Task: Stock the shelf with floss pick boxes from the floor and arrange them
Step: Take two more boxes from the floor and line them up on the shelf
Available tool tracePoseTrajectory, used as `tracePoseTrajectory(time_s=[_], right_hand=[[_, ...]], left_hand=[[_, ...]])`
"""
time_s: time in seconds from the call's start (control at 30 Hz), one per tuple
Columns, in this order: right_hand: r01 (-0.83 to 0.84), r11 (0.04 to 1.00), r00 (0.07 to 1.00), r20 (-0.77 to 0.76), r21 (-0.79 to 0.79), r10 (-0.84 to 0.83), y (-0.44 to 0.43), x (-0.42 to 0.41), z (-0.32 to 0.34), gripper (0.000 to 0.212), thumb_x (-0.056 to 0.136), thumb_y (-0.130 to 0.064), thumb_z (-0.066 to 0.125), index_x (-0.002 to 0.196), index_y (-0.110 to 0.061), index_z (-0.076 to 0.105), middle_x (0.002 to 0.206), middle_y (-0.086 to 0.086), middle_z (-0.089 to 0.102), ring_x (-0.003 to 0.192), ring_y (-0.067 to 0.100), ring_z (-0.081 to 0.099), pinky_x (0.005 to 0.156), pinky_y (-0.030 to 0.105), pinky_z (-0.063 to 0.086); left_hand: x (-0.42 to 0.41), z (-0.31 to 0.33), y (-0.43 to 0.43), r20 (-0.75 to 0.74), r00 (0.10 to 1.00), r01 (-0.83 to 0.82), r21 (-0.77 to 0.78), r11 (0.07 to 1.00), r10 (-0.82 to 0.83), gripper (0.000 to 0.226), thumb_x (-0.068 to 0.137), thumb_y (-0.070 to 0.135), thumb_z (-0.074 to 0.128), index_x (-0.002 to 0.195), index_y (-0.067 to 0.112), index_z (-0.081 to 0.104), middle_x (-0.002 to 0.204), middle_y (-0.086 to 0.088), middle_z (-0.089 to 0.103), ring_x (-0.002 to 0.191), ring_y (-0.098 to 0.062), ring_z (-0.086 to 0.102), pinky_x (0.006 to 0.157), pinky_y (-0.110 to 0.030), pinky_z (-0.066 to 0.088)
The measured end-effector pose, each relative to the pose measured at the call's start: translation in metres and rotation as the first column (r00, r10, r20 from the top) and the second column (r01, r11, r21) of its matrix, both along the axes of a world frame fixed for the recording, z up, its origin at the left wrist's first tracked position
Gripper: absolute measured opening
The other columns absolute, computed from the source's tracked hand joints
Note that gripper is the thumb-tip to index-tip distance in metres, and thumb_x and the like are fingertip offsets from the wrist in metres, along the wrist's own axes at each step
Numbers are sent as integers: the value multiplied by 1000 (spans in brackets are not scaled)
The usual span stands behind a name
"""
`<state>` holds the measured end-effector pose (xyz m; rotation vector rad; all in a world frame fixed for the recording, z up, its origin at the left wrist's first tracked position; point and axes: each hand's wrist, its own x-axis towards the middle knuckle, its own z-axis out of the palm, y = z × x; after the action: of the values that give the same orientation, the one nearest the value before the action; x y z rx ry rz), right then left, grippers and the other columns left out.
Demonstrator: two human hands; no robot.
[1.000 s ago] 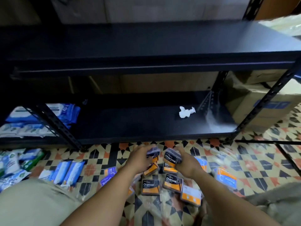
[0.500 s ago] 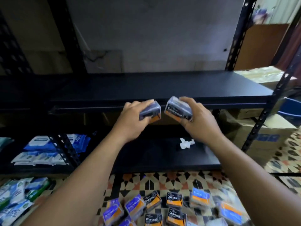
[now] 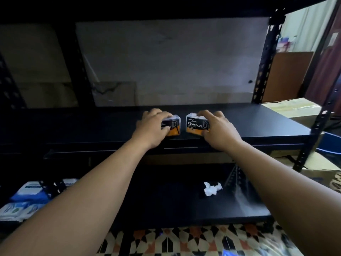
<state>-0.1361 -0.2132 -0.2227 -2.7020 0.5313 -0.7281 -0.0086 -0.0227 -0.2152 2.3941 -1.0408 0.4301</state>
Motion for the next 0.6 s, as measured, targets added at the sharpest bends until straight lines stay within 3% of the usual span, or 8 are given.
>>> tracePoseTrajectory(time_s=[0.1, 0.2, 0.43, 0.6], right_hand=[[20, 998, 1000, 24, -52, -19, -12, 18, -2, 57, 84, -15, 58, 131, -43, 43, 128, 4, 42, 110, 31, 50, 75, 38, 46], [39, 995, 999, 26, -91, -37, -21, 39, -3, 54, 84, -17, 59, 129, -43, 42, 127, 3, 43, 114, 30, 46, 75, 38, 46], [52, 989, 999, 16, -141, -51, -48, 91, -2, 51, 84, -20, 61, 127, -41, 43, 121, 6, 46, 108, 31, 50, 69, 34, 39], [20, 991, 1000, -9, -129, -21, -66, 118, 2, 53, 83, -20, 64, 127, -40, 43, 123, 7, 47, 100, 31, 53, 72, 35, 44]], left_hand=[[12, -4, -11, 114, 990, -91, 56, 994, 84, 42, 94, 38, 56, 136, 40, 50, 139, 3, 39, 129, -23, 28, 102, -47, 34], [27, -7, -25, 143, 984, -116, 67, 991, 105, 44, 96, 39, 53, 140, 40, 45, 132, 4, 42, 125, -23, 30, 98, -44, 35], [72, -1, -62, 163, 979, -139, 105, 985, 121, 46, 96, 34, 56, 140, 38, 45, 129, 0, 47, 123, -27, 34, 94, -44, 35], [100, 0, -78, 148, 981, -142, 131, 981, 122, 51, 95, 29, 57, 143, 39, 42, 132, 0, 47, 125, -27, 36, 94, -44, 36]])
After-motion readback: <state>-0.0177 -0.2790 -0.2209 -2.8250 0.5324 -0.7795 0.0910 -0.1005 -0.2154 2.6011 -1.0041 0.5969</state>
